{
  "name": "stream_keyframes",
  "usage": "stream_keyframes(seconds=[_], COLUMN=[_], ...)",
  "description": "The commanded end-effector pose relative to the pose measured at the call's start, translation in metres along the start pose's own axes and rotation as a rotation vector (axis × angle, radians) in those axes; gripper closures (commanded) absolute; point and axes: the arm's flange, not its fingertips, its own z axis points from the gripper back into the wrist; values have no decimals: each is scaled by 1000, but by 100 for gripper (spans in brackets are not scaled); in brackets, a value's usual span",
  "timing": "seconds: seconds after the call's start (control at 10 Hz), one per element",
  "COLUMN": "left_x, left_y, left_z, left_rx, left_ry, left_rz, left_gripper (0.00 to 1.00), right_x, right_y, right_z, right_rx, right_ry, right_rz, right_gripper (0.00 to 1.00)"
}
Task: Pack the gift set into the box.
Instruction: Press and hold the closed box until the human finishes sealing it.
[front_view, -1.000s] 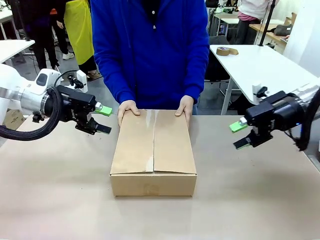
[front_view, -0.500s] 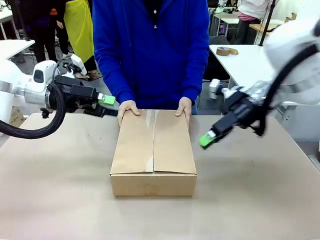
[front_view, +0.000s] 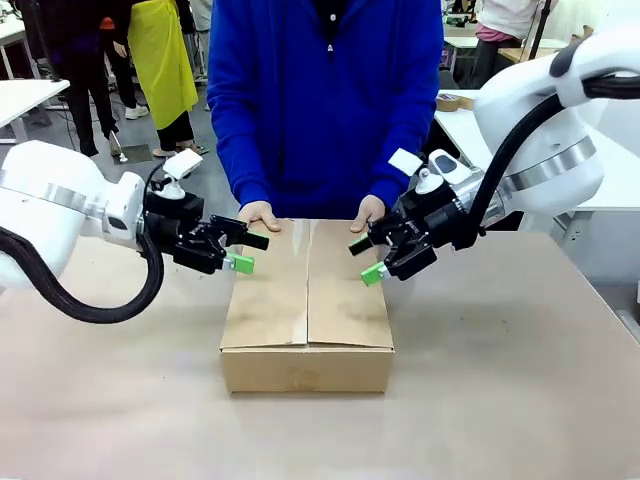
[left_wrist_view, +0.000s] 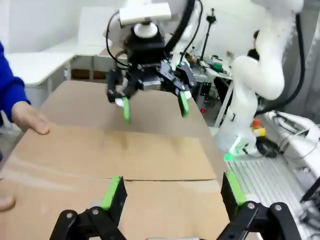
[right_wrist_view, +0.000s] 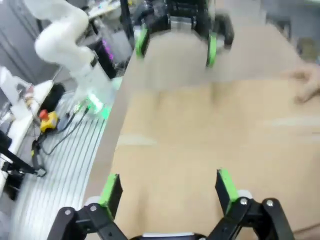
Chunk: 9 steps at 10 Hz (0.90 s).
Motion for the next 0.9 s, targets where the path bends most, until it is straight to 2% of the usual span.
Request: stream_keyframes(seconds=[0.0,0.1,0.2,0.3,0.4,0.6,0.8], left_x=[11,11,-4,-7,-12,-28,-39], left_y=[-5,-5,1,4,4,8,14], left_z=[7,7,-1,-8,-10,-14,-20], left_rx=[16,16,-3,61,151,151,156], left_ry=[-4,-4,-1,-28,-16,1,41], left_rz=[62,62,0,-66,-184,-306,-307], left_gripper=[0,0,0,0,0,0,0], right_x=[-1,-1,-2,-4,-10,-22,-33], right_y=[4,4,0,-7,-12,-25,-35], right_z=[-5,-5,1,-12,-18,-23,-34], right_rx=[37,37,-3,-45,-69,-136,-151], right_ry=[88,88,-5,-5,-69,-97,-109], right_rz=[-129,-129,7,137,172,166,96], right_gripper=[0,0,0,0,0,0,0])
